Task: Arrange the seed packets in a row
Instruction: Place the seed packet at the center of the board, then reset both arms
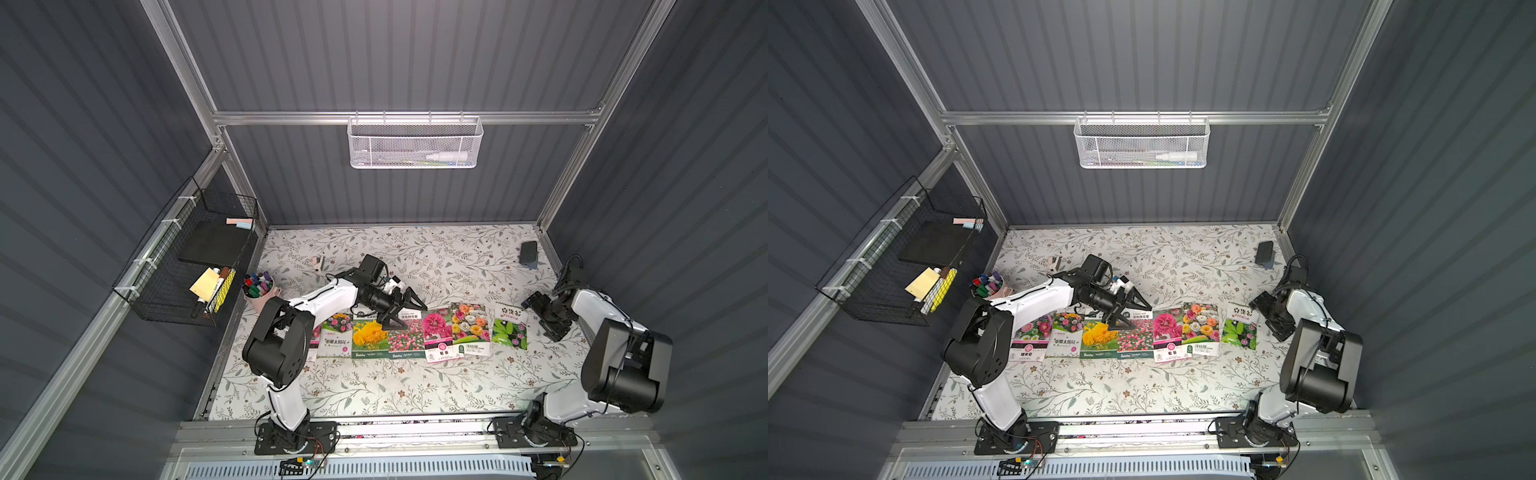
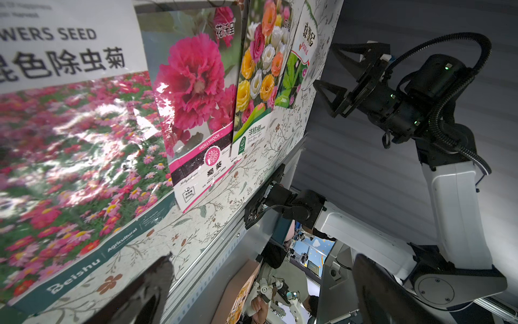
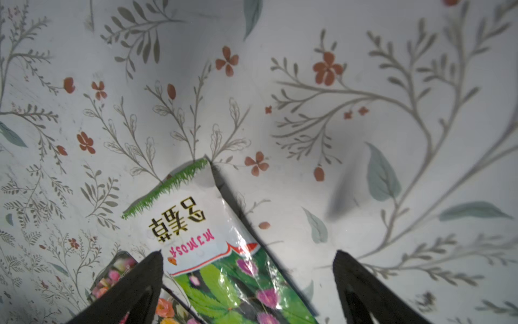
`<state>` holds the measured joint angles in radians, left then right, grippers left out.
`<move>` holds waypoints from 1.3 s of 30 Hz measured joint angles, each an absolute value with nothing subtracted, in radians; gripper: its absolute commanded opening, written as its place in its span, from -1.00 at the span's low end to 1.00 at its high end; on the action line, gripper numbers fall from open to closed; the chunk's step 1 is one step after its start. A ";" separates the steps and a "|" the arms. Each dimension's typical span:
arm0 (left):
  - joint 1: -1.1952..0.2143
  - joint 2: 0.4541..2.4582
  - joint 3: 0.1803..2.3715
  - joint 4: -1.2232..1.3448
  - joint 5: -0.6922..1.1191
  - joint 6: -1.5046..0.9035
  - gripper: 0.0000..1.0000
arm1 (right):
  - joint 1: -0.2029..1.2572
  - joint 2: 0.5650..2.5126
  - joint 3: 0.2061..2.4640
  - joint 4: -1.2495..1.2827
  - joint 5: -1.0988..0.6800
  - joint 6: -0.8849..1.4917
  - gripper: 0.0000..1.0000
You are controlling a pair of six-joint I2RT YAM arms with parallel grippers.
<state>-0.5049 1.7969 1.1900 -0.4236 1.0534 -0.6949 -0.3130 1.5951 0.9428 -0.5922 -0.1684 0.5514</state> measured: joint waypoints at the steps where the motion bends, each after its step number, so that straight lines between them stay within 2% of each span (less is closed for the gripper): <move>1: -0.505 1.797 1.186 -0.424 1.053 -0.695 0.99 | -0.313 1.612 0.944 -0.579 -0.183 0.558 0.94; 21: -0.505 1.797 1.181 -0.439 1.046 -0.694 0.99 | -0.289 1.721 0.960 -0.342 -0.478 0.601 0.92; 25: -0.503 1.792 1.212 -0.564 1.009 -0.632 0.99 | -0.265 1.714 0.960 -0.353 -0.486 0.596 0.95; 27: -0.498 1.792 1.276 -0.702 0.949 -0.559 0.99 | -0.253 1.694 0.960 -0.381 -0.472 0.592 0.98; 32: -0.437 1.750 1.432 -0.987 0.597 -0.374 0.99 | -0.183 1.525 0.961 -0.446 -0.309 0.582 0.98; 39: -0.106 1.639 1.268 -1.103 0.235 -0.292 0.99 | -0.080 1.225 0.796 -0.192 -0.060 0.521 0.98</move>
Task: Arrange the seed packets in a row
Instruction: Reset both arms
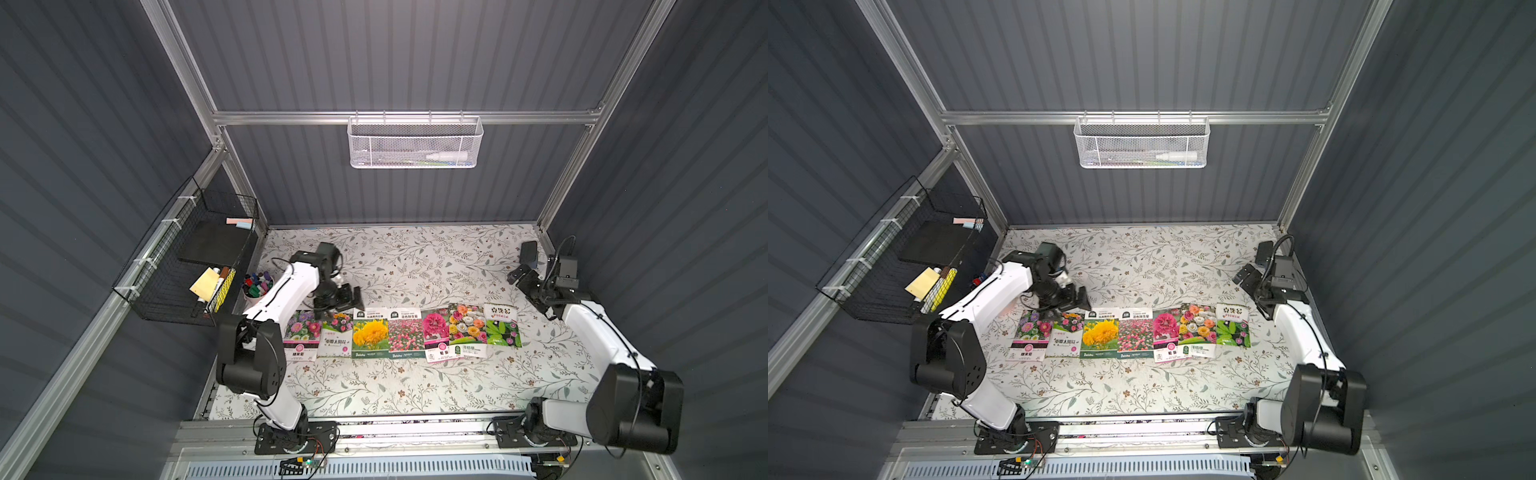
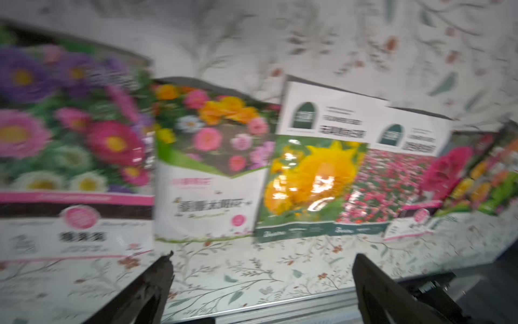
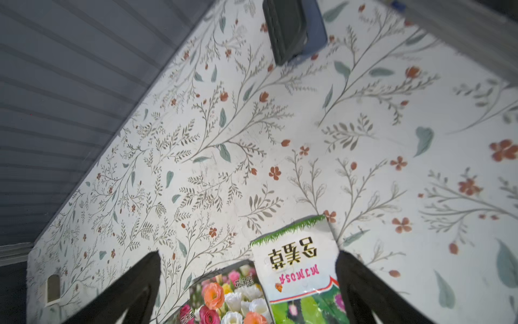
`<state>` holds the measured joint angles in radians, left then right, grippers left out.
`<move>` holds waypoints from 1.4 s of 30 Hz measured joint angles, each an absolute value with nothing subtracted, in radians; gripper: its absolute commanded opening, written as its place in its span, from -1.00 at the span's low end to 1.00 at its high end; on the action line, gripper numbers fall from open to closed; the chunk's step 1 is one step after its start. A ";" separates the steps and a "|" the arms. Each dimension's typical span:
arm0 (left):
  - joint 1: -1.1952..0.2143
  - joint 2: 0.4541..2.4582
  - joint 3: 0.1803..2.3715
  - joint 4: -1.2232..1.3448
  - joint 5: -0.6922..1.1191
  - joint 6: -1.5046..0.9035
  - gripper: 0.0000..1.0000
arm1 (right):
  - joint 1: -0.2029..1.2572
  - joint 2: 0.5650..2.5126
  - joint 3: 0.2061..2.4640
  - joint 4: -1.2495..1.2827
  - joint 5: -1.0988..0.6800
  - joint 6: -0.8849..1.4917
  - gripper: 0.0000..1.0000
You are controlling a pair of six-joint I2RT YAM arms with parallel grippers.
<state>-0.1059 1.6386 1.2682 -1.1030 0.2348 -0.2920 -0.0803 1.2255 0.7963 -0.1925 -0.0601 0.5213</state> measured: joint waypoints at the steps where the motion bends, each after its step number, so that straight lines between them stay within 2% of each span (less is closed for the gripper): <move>1: -0.060 1.633 1.234 -1.106 0.191 -0.279 0.99 | -0.073 1.220 0.777 -0.159 -0.037 0.496 0.98; 7: 0.083 1.604 0.934 -0.994 0.005 -0.223 0.99 | -0.062 1.345 0.749 0.002 0.075 0.369 0.98; 16: 0.073 1.460 0.707 -0.725 0.037 -0.173 0.99 | -0.071 1.322 0.561 0.321 0.038 0.188 0.98; 18: 0.040 1.444 0.682 -0.604 0.011 -0.160 0.99 | -0.078 1.322 0.565 0.357 0.007 0.170 0.98; 22: -0.028 1.499 0.580 -0.043 -0.071 -0.110 0.99 | -0.086 1.320 0.576 0.376 -0.057 0.145 0.98; 25: -0.045 1.559 0.562 0.139 -0.100 -0.108 0.99 | -0.090 1.304 0.553 0.412 -0.071 0.137 0.98; 33: -0.051 1.585 0.531 0.263 -0.123 -0.109 0.99 | -0.105 1.306 0.486 0.483 -0.085 0.132 0.98; 42: -0.051 1.588 0.530 0.273 -0.125 -0.109 0.99 | -0.061 1.527 0.406 0.714 -0.077 0.073 0.98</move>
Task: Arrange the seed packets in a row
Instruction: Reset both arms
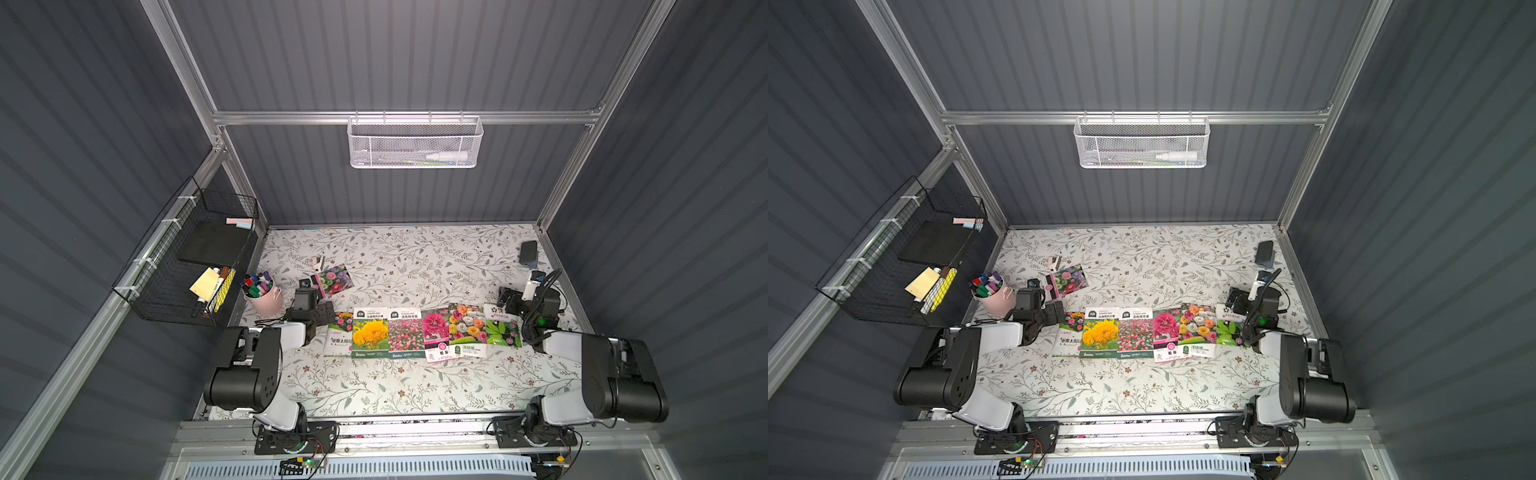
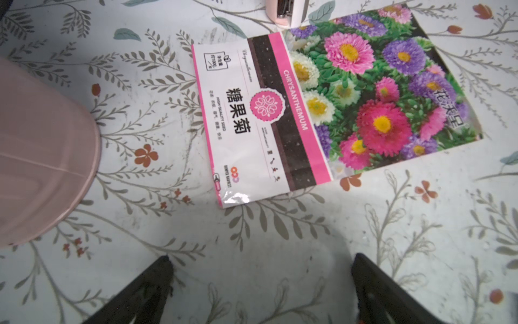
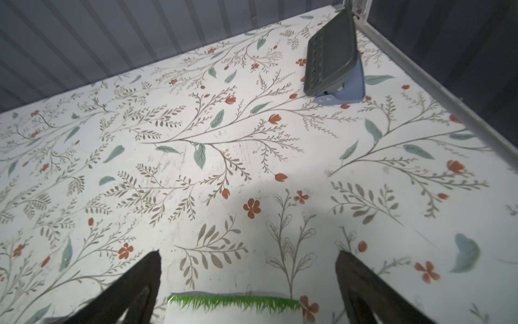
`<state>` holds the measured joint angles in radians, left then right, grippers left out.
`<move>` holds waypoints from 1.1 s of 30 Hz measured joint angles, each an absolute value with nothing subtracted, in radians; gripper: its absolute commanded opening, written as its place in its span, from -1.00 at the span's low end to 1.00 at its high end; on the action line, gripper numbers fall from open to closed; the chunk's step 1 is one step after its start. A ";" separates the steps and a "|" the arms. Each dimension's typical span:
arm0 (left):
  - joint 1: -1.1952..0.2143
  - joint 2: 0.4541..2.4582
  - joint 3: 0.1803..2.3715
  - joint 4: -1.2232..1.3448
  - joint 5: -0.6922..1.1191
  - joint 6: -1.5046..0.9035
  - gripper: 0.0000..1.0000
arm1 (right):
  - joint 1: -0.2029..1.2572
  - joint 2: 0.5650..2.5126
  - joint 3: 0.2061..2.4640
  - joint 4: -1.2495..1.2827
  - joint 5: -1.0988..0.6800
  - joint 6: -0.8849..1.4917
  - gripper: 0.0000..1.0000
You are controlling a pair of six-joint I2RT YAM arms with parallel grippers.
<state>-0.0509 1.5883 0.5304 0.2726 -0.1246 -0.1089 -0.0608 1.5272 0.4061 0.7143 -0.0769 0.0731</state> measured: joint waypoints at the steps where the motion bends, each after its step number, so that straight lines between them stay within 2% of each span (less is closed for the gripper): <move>1: -0.051 1.588 0.530 0.273 -0.125 -0.109 0.99 | -0.051 1.541 0.406 0.725 -0.075 0.061 0.98; 17: -0.052 1.589 0.528 0.278 -0.127 -0.110 0.99 | 0.000 1.494 0.437 0.693 0.019 0.042 0.98; 23: -0.054 1.589 0.516 0.303 -0.128 -0.109 0.99 | -0.001 1.493 0.437 0.693 -0.048 0.018 0.98; 33: -0.054 1.589 0.516 0.303 -0.128 -0.109 0.99 | -0.005 1.493 0.447 0.663 -0.003 0.038 0.98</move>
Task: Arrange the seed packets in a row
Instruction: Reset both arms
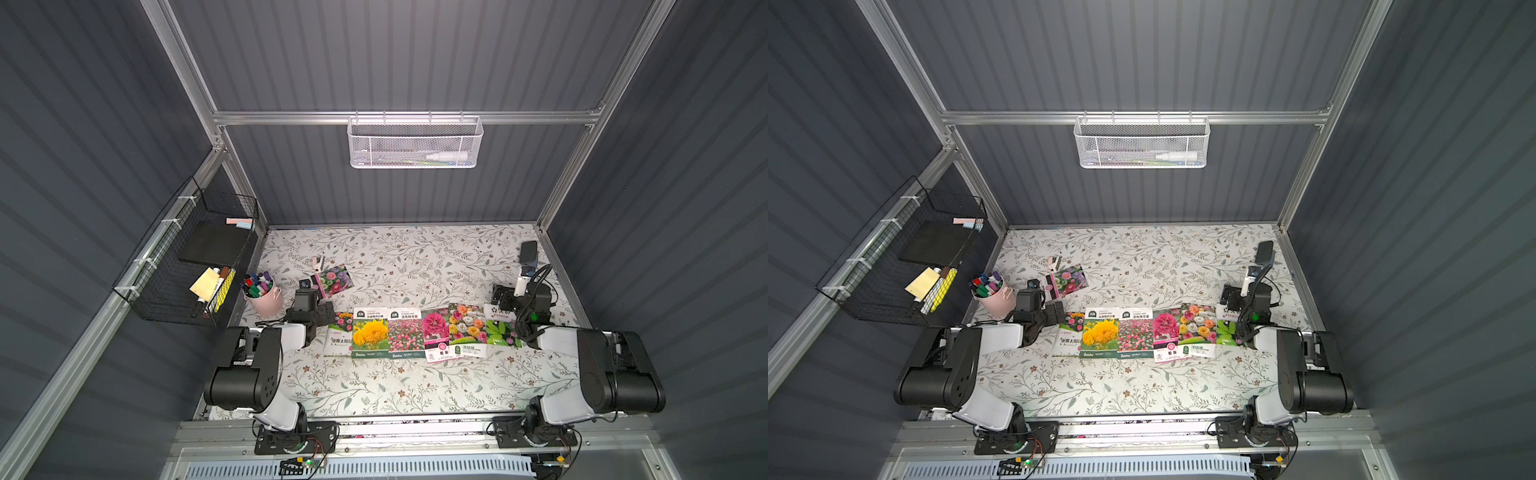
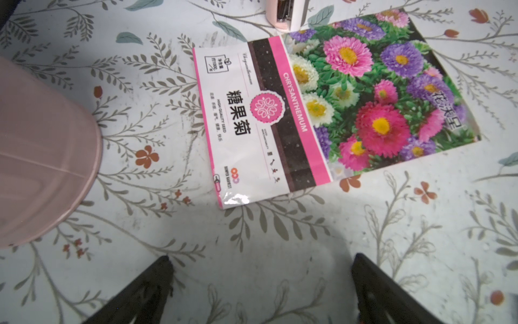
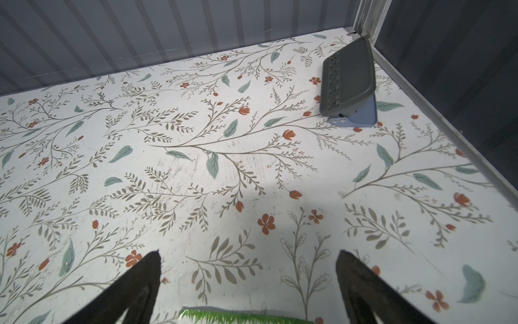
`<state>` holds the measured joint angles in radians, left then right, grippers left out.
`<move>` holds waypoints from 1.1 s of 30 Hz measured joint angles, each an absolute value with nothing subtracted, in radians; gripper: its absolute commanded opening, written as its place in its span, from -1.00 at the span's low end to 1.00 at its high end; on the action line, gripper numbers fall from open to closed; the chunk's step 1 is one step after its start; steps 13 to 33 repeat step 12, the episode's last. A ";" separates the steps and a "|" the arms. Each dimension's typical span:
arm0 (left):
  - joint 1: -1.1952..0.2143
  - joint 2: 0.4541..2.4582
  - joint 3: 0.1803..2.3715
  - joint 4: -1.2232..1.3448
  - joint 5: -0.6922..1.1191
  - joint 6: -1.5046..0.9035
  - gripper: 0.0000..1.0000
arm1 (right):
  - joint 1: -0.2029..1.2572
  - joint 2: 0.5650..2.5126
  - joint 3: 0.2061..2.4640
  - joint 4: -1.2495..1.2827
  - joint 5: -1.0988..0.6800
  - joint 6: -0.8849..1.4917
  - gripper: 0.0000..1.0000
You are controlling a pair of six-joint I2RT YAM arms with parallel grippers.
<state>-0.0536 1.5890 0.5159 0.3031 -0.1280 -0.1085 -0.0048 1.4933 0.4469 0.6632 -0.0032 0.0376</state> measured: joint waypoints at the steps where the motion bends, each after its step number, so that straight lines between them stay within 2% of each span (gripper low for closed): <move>1: -0.054 1.589 0.516 0.303 -0.128 -0.109 0.99 | -0.005 1.493 0.447 0.663 -0.003 0.038 0.98; 33: -0.054 1.589 0.516 0.303 -0.128 -0.109 0.99 | -0.005 1.494 0.458 0.654 -0.002 0.037 0.98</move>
